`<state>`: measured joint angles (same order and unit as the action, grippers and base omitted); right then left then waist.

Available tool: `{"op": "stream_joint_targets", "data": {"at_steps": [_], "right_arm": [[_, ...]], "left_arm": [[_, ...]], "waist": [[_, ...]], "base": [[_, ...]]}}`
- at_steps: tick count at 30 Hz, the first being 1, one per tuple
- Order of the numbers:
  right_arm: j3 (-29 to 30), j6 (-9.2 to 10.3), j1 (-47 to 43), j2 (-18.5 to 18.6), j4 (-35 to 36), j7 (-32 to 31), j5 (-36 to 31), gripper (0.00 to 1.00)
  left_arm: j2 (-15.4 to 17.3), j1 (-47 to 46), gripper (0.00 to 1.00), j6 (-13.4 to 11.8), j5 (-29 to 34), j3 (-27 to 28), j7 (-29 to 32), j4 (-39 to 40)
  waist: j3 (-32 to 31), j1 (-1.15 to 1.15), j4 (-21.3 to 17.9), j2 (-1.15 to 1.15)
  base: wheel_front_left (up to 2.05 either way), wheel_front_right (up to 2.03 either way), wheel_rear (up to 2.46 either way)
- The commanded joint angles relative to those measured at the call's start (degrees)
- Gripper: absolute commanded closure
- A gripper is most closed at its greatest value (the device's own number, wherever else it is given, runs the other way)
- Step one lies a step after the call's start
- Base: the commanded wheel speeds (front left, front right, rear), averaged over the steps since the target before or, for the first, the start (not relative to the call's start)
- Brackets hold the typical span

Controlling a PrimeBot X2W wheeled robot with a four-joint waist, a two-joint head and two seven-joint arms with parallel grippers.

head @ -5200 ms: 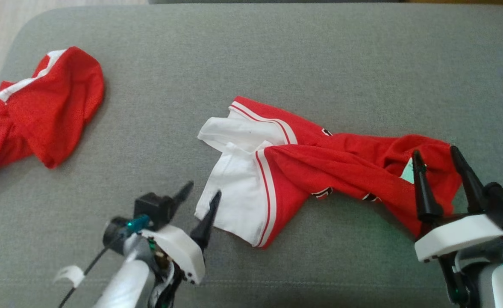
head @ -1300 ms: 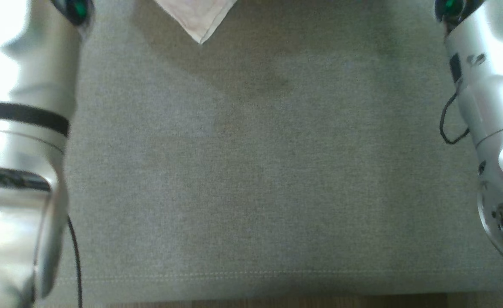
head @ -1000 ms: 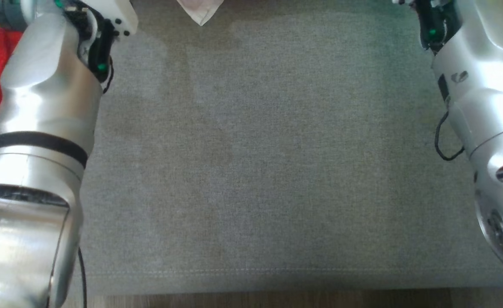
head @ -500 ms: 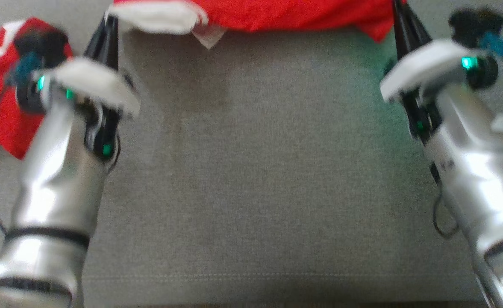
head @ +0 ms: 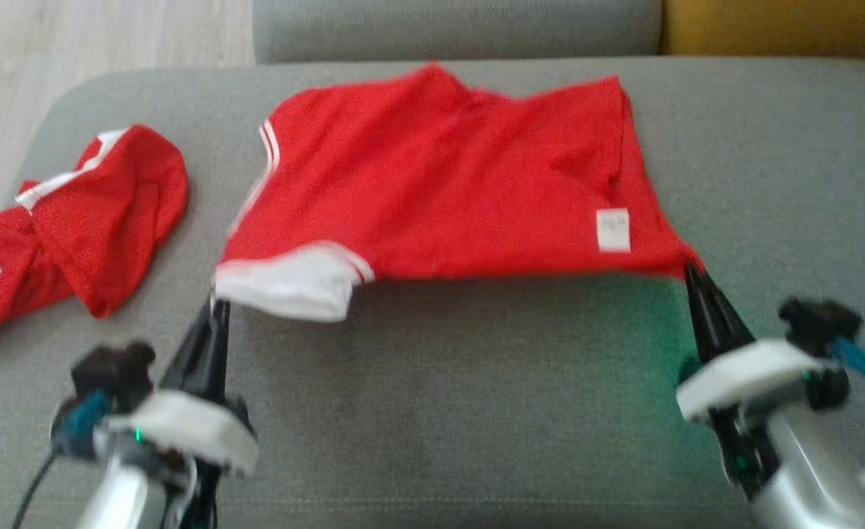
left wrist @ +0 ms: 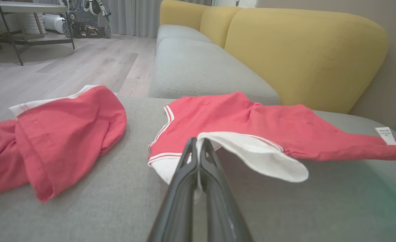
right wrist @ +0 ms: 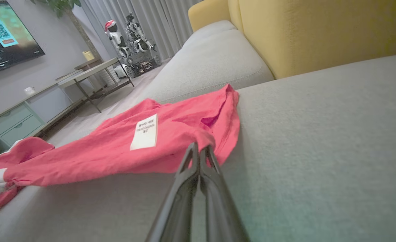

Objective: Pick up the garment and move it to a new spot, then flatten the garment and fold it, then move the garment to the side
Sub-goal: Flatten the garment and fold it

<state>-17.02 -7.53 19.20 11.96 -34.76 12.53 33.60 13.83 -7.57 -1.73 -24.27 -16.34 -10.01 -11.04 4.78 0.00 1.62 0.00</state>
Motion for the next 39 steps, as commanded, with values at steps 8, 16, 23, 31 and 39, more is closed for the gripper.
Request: {"op": "stream_joint_targets", "data": {"at_steps": [8, 16, 23, 31, 39], "right_arm": [[13.0, 0.04, -21.9, -3.2, 24.3, -11.5, -9.2, 1.00], [20.8, 0.04, -35.2, -8.5, 42.3, -22.7, -14.9, 1.00], [22.3, 0.04, -34.2, -9.0, 43.5, -26.6, -15.7, 1.00], [22.4, 0.04, -28.1, -9.1, 40.0, -30.6, -16.8, 1.00], [21.9, 0.04, -20.2, -9.1, 34.8, -30.8, -17.9, 1.00]], "left_arm": [[4.3, 16.6, 1.00, -7.4, 1.3, 1.2, 9.8, 24.0], [5.6, 23.3, 1.00, -10.7, 1.3, 1.7, 13.6, 32.1], [7.4, 20.5, 1.00, -8.6, 0.0, 0.6, 17.9, 30.1], [8.6, 9.2, 1.00, -3.5, -1.4, -0.6, 20.8, 23.8], [7.2, -4.0, 1.00, 1.7, -3.3, -1.7, 20.9, 11.5]], "waist": [[-4.9, 0.00, 0.8, 0.00], [-5.3, 0.00, 1.0, 0.00], [-3.6, 0.00, 1.0, 0.00], [0.7, 0.00, 0.6, 0.00], [5.5, 0.00, 0.3, 0.00]], "base": [[0.00, 0.00, 0.00], [0.00, 0.00, 0.00], [0.00, 0.00, 0.00], [0.00, 0.00, 0.00], [0.00, 0.00, 0.00]]}}
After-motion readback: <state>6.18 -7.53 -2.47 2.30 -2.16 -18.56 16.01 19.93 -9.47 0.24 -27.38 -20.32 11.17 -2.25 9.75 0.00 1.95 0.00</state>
